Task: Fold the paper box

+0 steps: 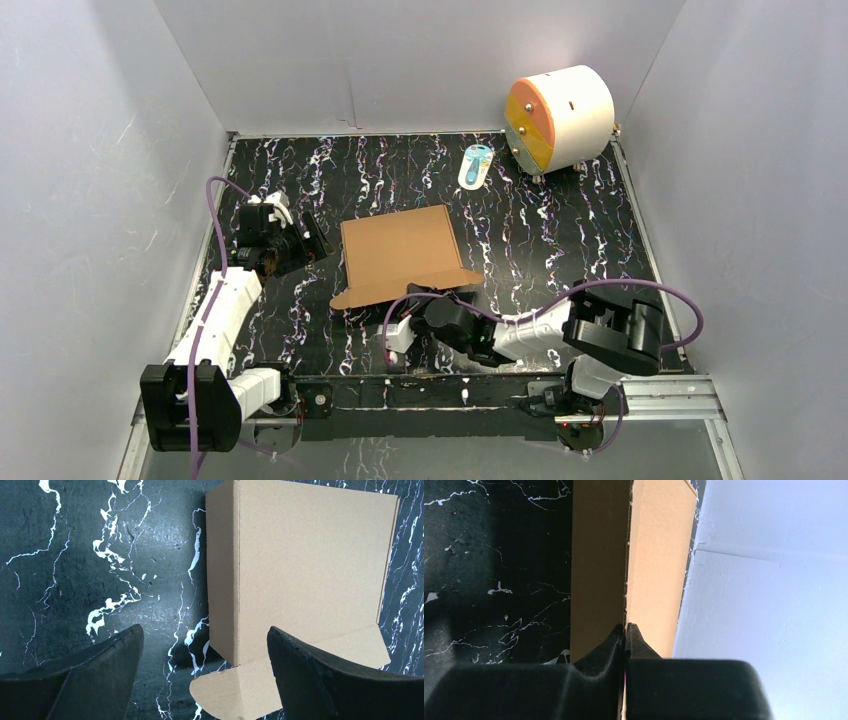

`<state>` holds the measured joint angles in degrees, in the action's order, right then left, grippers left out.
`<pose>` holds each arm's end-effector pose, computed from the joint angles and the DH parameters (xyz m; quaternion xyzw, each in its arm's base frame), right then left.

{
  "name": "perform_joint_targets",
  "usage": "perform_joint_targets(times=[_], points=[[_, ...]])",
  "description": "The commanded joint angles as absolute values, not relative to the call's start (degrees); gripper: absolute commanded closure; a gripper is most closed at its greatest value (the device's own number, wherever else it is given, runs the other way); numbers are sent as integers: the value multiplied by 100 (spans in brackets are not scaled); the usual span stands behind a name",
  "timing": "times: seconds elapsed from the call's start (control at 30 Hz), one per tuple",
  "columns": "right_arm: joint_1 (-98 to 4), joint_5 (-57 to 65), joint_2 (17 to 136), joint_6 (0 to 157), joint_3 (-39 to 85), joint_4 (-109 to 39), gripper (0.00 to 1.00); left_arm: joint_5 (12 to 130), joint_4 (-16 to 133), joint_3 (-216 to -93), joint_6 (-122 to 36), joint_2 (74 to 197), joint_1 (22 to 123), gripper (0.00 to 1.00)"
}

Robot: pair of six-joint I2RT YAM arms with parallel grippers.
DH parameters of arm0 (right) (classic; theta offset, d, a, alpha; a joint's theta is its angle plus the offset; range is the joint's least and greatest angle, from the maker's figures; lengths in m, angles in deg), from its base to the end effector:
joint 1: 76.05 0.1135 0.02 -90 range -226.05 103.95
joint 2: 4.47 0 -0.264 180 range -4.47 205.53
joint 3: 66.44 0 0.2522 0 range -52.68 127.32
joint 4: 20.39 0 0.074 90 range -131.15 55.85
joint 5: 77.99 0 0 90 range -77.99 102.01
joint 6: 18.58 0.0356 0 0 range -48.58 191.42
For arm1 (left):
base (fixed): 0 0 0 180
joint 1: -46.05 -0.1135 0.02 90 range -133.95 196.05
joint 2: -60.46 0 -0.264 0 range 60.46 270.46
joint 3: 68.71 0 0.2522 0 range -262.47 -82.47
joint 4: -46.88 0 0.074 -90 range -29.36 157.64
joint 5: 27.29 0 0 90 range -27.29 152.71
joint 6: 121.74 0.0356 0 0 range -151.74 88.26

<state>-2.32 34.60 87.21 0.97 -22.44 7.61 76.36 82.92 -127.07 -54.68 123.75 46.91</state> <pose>0.0967 0.2824 0.1549 -0.7282 0.3539 -0.1439 0.5691 0.2344 -0.0119 0.2565 -0.1246 0.8961 -0.1908 0.3808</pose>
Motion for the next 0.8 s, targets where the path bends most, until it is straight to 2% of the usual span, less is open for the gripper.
perform_joint_targets(times=[0.0, 0.07, 0.3, 0.5, 0.77], points=[[-170, 3376, 8332, 413, -1982, 324, 97, 7783, 8222, -12714, -5404, 12206, 4664, 10], [-161, 3343, 8173, 517, -1860, -63, 100, 7833, 8258, -12800, -5474, 12162, 4666, 10], [-161, 3118, 7469, 902, -1402, -1499, 100, 8371, 8535, -13125, -5901, 11858, 4666, 11], [-161, 2780, 7083, 1526, -254, -3345, 100, 8248, 9091, -13806, -5881, 11574, 4666, 10], [-396, 2154, 7314, 2113, 1493, -5761, 100, 8034, 9821, -14781, -5588, 11559, 4666, 10]])
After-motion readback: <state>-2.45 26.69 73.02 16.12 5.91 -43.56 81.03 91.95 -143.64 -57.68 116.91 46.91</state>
